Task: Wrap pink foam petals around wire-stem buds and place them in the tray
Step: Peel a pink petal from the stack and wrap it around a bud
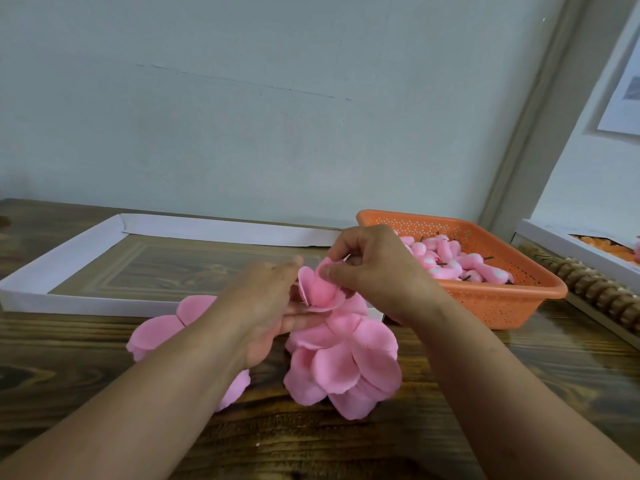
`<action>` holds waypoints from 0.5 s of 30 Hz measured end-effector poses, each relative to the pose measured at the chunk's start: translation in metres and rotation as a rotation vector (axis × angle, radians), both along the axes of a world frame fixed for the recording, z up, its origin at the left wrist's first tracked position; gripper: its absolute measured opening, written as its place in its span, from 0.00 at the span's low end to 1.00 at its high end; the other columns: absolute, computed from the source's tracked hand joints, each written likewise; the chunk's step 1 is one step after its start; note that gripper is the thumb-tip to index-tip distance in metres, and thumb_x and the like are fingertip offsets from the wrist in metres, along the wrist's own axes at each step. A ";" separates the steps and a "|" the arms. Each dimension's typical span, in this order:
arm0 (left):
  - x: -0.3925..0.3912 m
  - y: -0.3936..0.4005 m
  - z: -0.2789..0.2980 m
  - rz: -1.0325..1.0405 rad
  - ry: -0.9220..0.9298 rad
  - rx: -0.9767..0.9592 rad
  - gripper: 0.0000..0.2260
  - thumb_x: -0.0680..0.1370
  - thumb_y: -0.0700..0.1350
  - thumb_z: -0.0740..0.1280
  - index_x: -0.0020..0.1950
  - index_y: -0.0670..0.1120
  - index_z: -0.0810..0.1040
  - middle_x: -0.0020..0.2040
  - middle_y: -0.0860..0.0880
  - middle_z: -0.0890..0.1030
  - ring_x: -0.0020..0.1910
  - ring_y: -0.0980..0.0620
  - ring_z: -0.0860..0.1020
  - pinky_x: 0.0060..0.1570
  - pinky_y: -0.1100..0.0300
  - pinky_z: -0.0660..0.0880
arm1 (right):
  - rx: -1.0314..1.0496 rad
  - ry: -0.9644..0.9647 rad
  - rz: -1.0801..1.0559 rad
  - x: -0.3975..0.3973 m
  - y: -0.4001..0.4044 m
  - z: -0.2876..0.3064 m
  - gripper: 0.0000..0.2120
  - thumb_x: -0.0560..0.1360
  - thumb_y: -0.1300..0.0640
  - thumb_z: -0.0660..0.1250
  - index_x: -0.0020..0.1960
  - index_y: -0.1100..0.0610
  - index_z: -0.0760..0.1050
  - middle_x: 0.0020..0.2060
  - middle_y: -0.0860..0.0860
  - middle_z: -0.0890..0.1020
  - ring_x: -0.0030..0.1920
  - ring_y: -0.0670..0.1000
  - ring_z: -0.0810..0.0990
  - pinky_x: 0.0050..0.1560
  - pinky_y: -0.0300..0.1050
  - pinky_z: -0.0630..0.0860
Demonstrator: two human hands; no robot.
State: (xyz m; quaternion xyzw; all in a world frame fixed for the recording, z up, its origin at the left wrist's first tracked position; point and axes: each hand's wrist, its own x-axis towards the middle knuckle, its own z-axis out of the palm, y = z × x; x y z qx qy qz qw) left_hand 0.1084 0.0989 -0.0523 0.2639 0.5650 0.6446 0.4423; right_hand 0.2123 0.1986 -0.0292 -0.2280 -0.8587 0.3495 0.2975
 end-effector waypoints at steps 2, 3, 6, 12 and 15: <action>-0.001 0.001 -0.001 -0.090 -0.057 0.025 0.25 0.79 0.58 0.59 0.59 0.36 0.76 0.47 0.38 0.84 0.45 0.44 0.85 0.42 0.57 0.82 | -0.044 0.043 -0.030 0.000 0.003 -0.001 0.09 0.70 0.69 0.69 0.33 0.60 0.75 0.24 0.52 0.77 0.22 0.45 0.75 0.27 0.40 0.73; -0.001 0.001 -0.001 -0.138 -0.094 0.050 0.29 0.75 0.62 0.60 0.60 0.37 0.76 0.48 0.38 0.84 0.47 0.44 0.84 0.45 0.57 0.82 | -0.073 0.079 -0.057 0.000 0.004 -0.002 0.09 0.70 0.70 0.68 0.33 0.61 0.74 0.23 0.52 0.77 0.21 0.45 0.74 0.24 0.38 0.71; 0.001 0.001 -0.003 -0.144 -0.077 0.119 0.23 0.73 0.52 0.68 0.59 0.36 0.77 0.50 0.39 0.84 0.51 0.45 0.83 0.51 0.56 0.80 | -0.142 0.148 -0.114 -0.001 0.007 -0.003 0.08 0.69 0.71 0.67 0.33 0.64 0.74 0.19 0.50 0.74 0.18 0.45 0.72 0.22 0.36 0.69; -0.003 0.003 -0.007 0.096 0.202 -0.021 0.09 0.81 0.39 0.60 0.48 0.37 0.78 0.43 0.38 0.85 0.39 0.44 0.84 0.37 0.56 0.82 | -0.072 0.062 -0.027 -0.001 -0.002 0.000 0.09 0.69 0.69 0.68 0.33 0.60 0.74 0.18 0.46 0.74 0.20 0.43 0.74 0.24 0.34 0.70; -0.006 0.004 -0.006 0.123 0.350 -0.066 0.14 0.81 0.46 0.58 0.45 0.39 0.79 0.45 0.37 0.84 0.44 0.39 0.83 0.47 0.46 0.81 | 0.029 -0.004 0.018 -0.002 -0.008 0.001 0.12 0.70 0.66 0.70 0.32 0.55 0.73 0.19 0.42 0.75 0.25 0.45 0.76 0.31 0.42 0.75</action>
